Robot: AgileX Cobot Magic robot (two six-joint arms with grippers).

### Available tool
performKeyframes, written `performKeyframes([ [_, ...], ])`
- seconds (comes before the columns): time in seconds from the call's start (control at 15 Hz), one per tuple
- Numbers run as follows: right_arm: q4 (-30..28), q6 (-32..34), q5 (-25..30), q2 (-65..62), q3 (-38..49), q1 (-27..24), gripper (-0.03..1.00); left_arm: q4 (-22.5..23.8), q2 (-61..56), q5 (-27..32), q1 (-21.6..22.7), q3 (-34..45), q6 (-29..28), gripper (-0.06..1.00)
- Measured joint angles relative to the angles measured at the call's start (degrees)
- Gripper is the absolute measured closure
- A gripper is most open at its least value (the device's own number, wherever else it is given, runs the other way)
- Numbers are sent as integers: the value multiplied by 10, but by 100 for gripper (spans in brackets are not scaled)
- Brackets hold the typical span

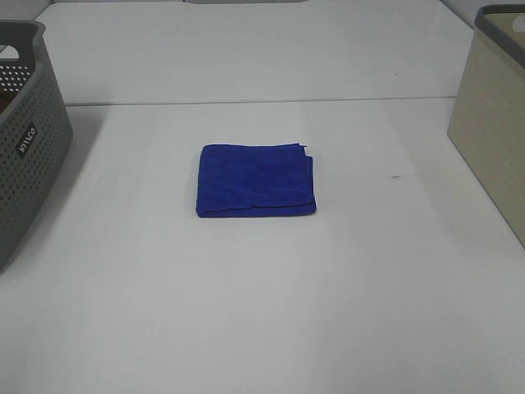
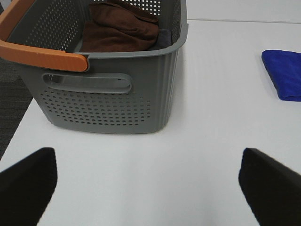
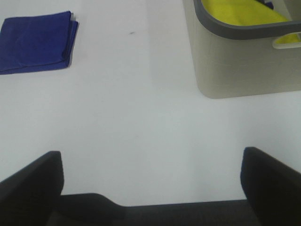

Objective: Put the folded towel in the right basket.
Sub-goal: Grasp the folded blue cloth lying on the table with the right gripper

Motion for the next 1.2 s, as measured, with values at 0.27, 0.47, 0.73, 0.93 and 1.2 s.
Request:
performKeyframes([
  [0.27,25,-1,10,228,-165,0,0,5,0,0,0,0,0,-3],
  [0.47,103,-26,10,378,-254,2,0,5,0,0,0,0,0,-3],
  [0.73,178,-32,-68,612,-335,135,0,5,0,0,0,0,0,-3],
  [0.93,243,-53,-105,775,-400,176,0,5,0,0,0,0,0,-3],
  [1.2,264,-57,-119,957,-514,180,0,-1,0,0,0,0,0,-3],
])
